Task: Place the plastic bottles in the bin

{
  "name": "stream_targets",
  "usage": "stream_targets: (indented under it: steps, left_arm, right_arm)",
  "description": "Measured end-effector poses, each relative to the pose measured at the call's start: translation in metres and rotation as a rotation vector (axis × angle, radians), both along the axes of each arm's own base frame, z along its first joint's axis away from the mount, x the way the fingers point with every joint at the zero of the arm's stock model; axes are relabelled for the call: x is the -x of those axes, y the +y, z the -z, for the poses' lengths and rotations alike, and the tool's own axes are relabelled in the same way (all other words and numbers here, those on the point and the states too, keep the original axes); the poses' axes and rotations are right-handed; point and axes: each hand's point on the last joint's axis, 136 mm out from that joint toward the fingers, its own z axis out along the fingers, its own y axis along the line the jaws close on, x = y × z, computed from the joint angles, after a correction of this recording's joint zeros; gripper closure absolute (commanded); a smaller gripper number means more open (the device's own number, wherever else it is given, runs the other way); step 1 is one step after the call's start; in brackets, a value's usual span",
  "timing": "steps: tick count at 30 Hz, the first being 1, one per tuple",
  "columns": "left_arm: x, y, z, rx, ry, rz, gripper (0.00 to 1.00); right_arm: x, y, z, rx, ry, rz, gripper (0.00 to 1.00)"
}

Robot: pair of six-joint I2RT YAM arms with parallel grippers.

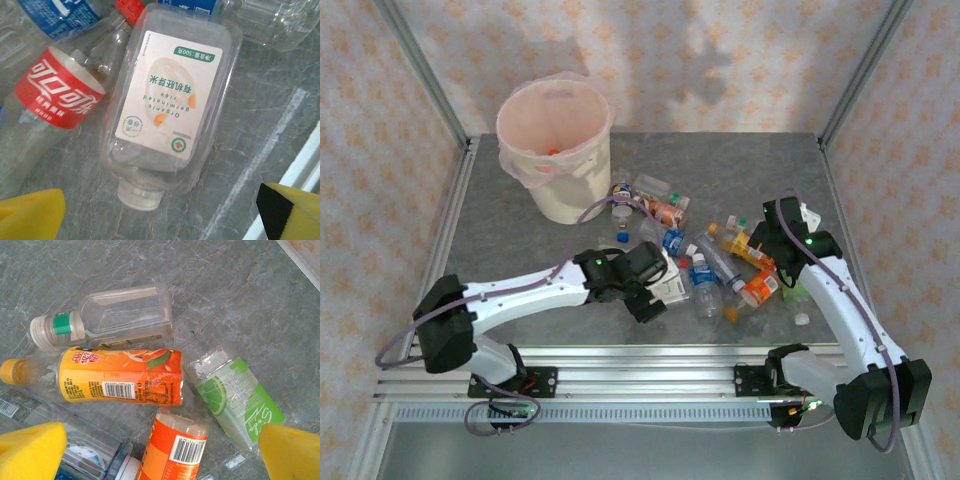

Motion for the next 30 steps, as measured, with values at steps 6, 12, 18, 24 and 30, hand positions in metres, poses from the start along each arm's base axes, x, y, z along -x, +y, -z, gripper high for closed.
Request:
stream_targets:
  steps: [6, 12, 18, 24, 30]
  left_arm:
    - [-0.011, -0.013, 0.019, -0.062, 0.009, -0.005, 0.0]
    - [-0.02, -0.017, 0.033, -0.126, 0.0, -0.016, 0.0]
    - [-0.025, -0.019, 0.037, -0.154, -0.005, -0.022, 0.0]
    - [-0.026, -0.021, 0.041, -0.17, 0.003, -0.023, 0.0]
    - [-0.025, -0.022, 0.047, -0.181, 0.019, -0.019, 0.0]
  right_arm:
    - [0.002, -0.001, -0.001, 0.007, 0.01, 0.002, 0.01]
    - [0.002, -0.004, -0.004, 0.021, 0.007, 0.01, 0.01]
    - [0.005, -0.006, -0.009, 0.026, -0.008, 0.015, 0.01]
    - [0.008, -0.01, -0.019, 0.035, -0.053, 0.026, 0.01]
    - [0.01, -0.013, -0.026, 0.042, -0.08, 0.033, 0.01]
